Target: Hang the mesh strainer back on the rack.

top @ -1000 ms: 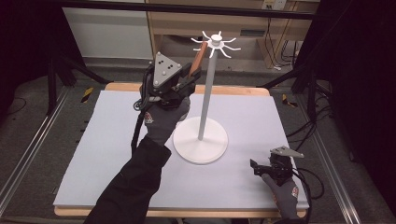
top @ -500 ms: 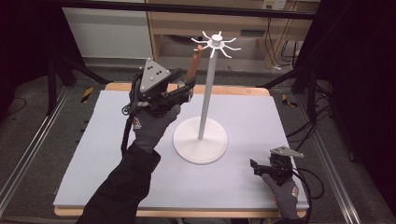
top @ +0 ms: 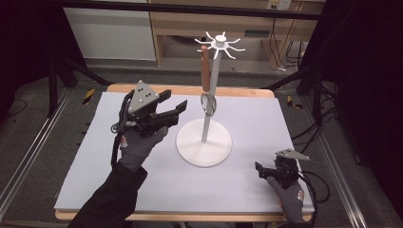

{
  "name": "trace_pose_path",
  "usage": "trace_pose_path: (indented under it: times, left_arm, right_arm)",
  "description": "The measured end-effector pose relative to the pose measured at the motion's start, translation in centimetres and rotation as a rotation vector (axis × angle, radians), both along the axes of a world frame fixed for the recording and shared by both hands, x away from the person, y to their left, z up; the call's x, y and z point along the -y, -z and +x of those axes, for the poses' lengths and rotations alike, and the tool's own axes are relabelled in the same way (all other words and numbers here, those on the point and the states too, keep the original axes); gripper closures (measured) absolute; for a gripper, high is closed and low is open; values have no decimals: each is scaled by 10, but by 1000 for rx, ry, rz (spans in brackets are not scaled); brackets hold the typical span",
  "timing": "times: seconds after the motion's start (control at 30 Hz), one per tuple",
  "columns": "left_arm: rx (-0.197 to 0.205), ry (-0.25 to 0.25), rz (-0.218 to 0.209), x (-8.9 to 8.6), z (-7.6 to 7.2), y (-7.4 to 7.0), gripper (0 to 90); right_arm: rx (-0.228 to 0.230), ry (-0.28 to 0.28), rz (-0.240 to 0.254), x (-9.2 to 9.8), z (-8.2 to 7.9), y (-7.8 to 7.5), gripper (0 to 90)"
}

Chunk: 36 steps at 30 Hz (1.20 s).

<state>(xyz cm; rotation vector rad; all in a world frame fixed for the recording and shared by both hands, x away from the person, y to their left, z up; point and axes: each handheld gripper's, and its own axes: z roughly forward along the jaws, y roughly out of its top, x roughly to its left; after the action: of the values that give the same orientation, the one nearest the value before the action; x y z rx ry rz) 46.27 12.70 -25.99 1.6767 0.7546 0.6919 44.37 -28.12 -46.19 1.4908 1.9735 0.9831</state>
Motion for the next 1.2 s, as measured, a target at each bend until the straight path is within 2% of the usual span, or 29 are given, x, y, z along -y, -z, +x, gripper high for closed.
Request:
trace_pose_path:
  times: [0.03,0.07,0.1,0.2,0.23,0.27,0.3,0.33,0.43,0.47,0.5,0.53,0.6,0.67,0.7,0.73,0.9,0.93,1.1,1.2]
  left_arm:
    - [-12,-3,8,-4,-2,7,395]
    - [-12,-3,8,-4,-2,7,393]
    - [-40,-5,9,-9,-4,16,390]
    - [-52,-5,18,-14,-6,24,381]
    - [-77,-7,30,-20,-6,35,377]
    - [-77,-7,30,-20,-6,35,377]
    - [-92,-13,44,-26,-7,45,375]
    - [-92,-13,44,-26,-7,45,375]
    - [-142,-35,60,-38,-6,67,370]
    - [-142,-35,60,-38,-6,67,369]
    - [-166,-41,56,-43,-6,76,367]
    - [-166,-41,56,-43,-6,76,365]
    - [-191,-47,65,-49,-6,91,356]
    - [-197,-50,71,-51,-6,95,350]
    - [-215,-58,87,-55,-6,105,347]
    - [-215,-58,87,-55,-6,105,343]
    - [-275,-83,116,-70,-8,131,328]
    - [-275,-83,116,-70,-8,131,328]
    - [-332,-126,136,-87,-9,158,326]
    - [-349,-139,138,-94,-10,164,327]
  right_arm:
    - [0,1,3,0,0,0,103]
    - [1,2,2,0,0,0,103]
    - [3,4,0,1,0,0,103]
    - [2,5,0,1,0,0,102]
    - [4,3,-2,1,0,0,101]
    - [4,3,-2,1,0,0,101]
    - [5,3,-1,1,0,0,100]
    - [4,4,0,1,-1,0,100]
    - [3,5,-1,2,0,1,98]
    - [2,8,0,2,-1,1,97]
    - [0,9,0,2,-1,1,96]
    - [-1,9,-1,2,-1,1,96]
    - [-5,12,10,2,-1,1,95]
    - [-4,15,10,2,-1,1,94]
    - [-1,15,3,3,-1,2,94]
    - [-1,15,3,3,-1,2,94]
    - [-5,27,2,6,0,2,84]
    - [-3,29,0,7,-1,2,84]
    - [-1,37,-13,9,-1,2,81]
    - [-8,45,-11,9,0,2,80]
